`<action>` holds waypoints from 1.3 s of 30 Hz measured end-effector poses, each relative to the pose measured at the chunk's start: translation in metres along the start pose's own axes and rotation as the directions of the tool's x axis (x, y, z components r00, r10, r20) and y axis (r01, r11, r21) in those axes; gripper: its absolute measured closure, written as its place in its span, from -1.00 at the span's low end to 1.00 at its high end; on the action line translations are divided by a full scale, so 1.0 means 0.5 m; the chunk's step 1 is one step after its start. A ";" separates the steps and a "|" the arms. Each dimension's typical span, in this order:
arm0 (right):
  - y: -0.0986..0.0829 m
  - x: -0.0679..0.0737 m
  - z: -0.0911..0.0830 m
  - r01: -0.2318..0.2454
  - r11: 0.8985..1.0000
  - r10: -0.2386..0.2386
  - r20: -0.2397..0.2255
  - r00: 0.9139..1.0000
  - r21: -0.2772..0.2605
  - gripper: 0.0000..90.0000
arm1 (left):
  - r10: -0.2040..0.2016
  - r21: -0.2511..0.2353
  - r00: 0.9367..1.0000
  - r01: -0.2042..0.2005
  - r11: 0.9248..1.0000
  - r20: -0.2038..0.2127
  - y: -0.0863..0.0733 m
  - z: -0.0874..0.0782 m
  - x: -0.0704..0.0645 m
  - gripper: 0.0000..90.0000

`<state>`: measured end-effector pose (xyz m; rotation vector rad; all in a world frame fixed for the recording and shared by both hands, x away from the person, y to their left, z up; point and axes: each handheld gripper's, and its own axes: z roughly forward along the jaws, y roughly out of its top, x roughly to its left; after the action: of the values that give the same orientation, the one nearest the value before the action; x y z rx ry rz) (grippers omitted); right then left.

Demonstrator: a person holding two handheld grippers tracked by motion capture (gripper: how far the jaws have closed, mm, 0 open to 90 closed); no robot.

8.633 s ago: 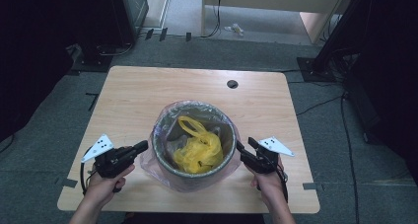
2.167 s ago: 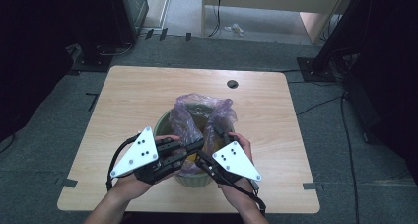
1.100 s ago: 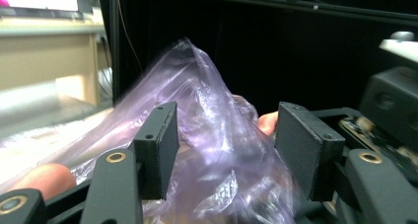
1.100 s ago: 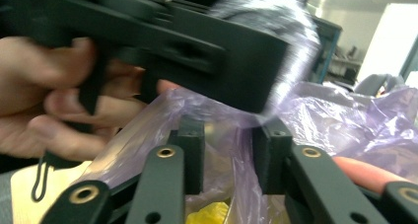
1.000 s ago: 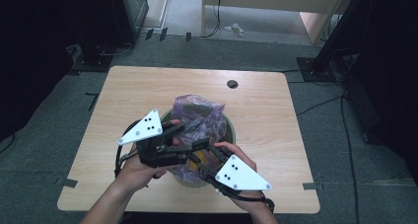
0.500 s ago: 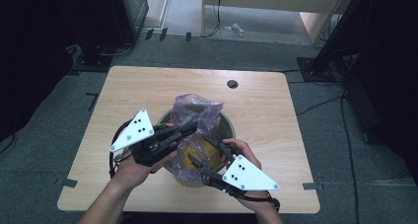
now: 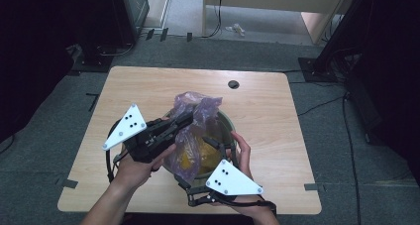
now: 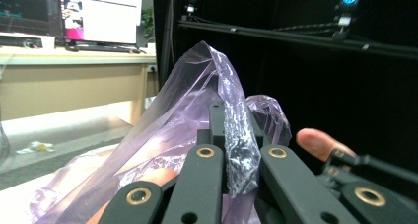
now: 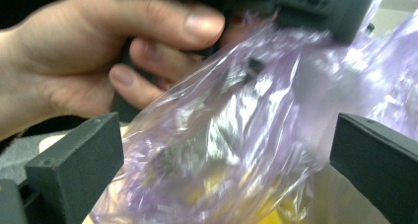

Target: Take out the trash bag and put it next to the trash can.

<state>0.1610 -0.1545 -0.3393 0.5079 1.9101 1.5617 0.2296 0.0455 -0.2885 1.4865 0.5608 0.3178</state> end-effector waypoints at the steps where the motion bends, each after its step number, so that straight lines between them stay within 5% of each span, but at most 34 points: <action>1: 0.000 0.002 0.004 0.014 1.000 -0.014 0.021 1.000 0.015 -1.00 | -0.002 0.003 1.000 0.002 1.000 0.014 0.000 0.000 -0.003 1.00; 2: -0.002 0.006 0.017 0.033 0.997 -0.040 0.096 0.995 0.067 -1.00 | 0.001 0.007 1.000 -0.001 1.000 0.027 0.000 -0.001 -0.006 1.00; 6: -0.001 0.002 0.026 0.028 0.996 -0.042 0.175 0.984 0.083 -1.00 | 0.040 0.035 0.995 -0.043 0.998 0.087 -0.004 -0.004 -0.023 1.00; 7: 0.003 -0.011 0.031 -0.033 0.995 0.008 0.256 0.967 0.094 -1.00 | 0.064 0.057 0.989 -0.072 0.996 0.134 -0.008 -0.006 -0.031 1.00; 8: 0.004 -0.017 0.030 -0.056 0.995 0.031 0.264 0.964 0.086 -1.00 | 0.064 0.057 0.989 -0.072 0.996 0.134 -0.008 -0.006 -0.031 1.00; 9: 0.004 -0.024 0.030 -0.084 0.994 0.060 0.277 0.959 0.076 -1.00 | 0.084 0.075 0.978 -0.100 0.992 0.191 -0.012 -0.010 -0.039 1.00; 10: 0.004 -0.024 0.030 -0.084 0.994 0.060 0.277 0.959 0.076 -1.00 | 0.084 0.075 0.978 -0.100 0.992 0.191 -0.012 -0.010 -0.039 1.00; 12: 0.004 -0.035 0.033 -0.110 0.991 0.081 0.305 0.949 0.081 -1.00 | 0.110 0.083 0.963 -0.134 0.987 0.245 -0.016 -0.013 -0.048 1.00; 13: 0.002 -0.039 0.036 -0.119 0.989 0.087 0.307 0.948 0.088 -0.96 | 0.129 0.094 0.946 -0.164 0.982 0.298 -0.020 -0.019 -0.056 1.00; 14: 0.002 -0.039 0.036 -0.119 0.989 0.087 0.307 0.948 0.088 -0.96 | 0.129 0.094 0.946 -0.164 0.982 0.298 -0.020 -0.019 -0.056 1.00; 15: -0.002 -0.043 0.038 -0.146 0.985 0.110 0.311 0.944 0.094 -0.68 | 0.135 0.097 0.938 -0.174 0.980 0.318 -0.022 -0.022 -0.059 1.00; 16: -0.002 -0.043 0.038 -0.146 0.985 0.110 0.311 0.944 0.094 -0.68 | 0.136 0.102 0.932 -0.180 0.978 0.337 -0.024 -0.026 -0.061 1.00; 17: -0.007 -0.057 0.032 -0.205 0.977 0.173 0.320 0.931 0.066 -0.29 | 0.144 0.103 0.926 -0.191 0.976 0.350 -0.029 -0.032 -0.062 1.00; 19: -0.008 -0.063 0.030 -0.229 0.972 0.202 0.309 0.929 0.056 -0.14 | 0.147 0.120 0.927 -0.199 0.972 0.346 -0.037 -0.038 -0.059 1.00; 21: -0.011 -0.074 0.021 -0.254 0.966 0.229 0.316 0.921 0.040 0.29 | 0.134 0.130 0.933 -0.186 0.974 0.334 -0.048 -0.046 -0.048 1.00; 25: -0.014 -0.069 0.014 -0.220 0.975 0.206 0.297 0.933 0.015 0.92 | 0.110 0.149 0.951 -0.157 0.976 0.288 -0.071 -0.053 -0.026 0.98; 28: -0.011 -0.061 0.011 -0.182 0.983 0.176 0.311 0.934 -0.012 1.00 | 0.099 0.132 0.952 -0.142 0.981 0.289 -0.078 -0.060 -0.012 0.48; 29: -0.009 -0.061 0.009 -0.173 0.985 0.171 0.308 0.936 -0.021 1.00 | 0.084 0.119 0.951 -0.125 0.985 0.299 -0.080 -0.067 0.000 0.48; 30: -0.006 -0.060 0.002 -0.152 0.988 0.156 0.290 0.944 -0.037 1.00 | 0.074 0.102 0.955 -0.107 0.989 0.286 -0.080 -0.076 0.017 0.20; 33: -0.005 -0.056 0.000 -0.125 0.992 0.128 0.268 0.955 -0.029 1.00 | 0.043 0.088 0.968 -0.066 0.994 0.247 -0.079 -0.080 0.050 0.01; 39: -0.006 -0.056 -0.001 -0.122 0.992 0.127 0.271 0.954 -0.033 1.00 | -0.010 0.055 0.971 -0.003 0.998 0.240 -0.080 -0.084 0.085 -0.22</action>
<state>0.1819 -0.1734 -0.3362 0.8067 1.6826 1.4959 0.2372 0.1005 -0.3343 1.5505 0.3803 0.1170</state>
